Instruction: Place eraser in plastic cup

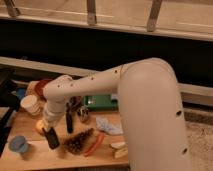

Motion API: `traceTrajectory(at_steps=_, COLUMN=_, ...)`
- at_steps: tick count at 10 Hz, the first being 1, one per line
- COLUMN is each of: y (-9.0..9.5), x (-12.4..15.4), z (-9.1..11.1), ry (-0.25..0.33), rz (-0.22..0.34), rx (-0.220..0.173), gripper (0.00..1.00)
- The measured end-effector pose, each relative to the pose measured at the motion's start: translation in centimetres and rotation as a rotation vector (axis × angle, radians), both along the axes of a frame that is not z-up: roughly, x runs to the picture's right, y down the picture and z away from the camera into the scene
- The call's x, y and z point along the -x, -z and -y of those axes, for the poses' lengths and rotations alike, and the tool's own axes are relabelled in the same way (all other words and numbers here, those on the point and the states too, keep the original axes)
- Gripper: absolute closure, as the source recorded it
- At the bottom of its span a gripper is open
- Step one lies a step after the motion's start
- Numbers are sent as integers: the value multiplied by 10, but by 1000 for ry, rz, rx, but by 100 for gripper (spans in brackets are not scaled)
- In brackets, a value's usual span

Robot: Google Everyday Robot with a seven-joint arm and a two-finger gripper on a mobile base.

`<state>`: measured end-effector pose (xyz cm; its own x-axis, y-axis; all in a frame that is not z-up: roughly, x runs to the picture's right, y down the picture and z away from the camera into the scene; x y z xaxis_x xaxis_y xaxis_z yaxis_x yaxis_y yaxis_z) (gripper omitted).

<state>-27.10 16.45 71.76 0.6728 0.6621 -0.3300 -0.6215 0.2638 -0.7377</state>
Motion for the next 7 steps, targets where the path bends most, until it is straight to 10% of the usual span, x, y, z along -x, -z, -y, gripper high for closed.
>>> traceTrajectory(at_steps=3, y=21, x=63, z=26, ry=22, rz=206, rx=-38, gripper=100)
traceTrajectory(at_steps=7, y=28, x=83, z=31, ry=34, rz=250, rx=-48, gripper=100)
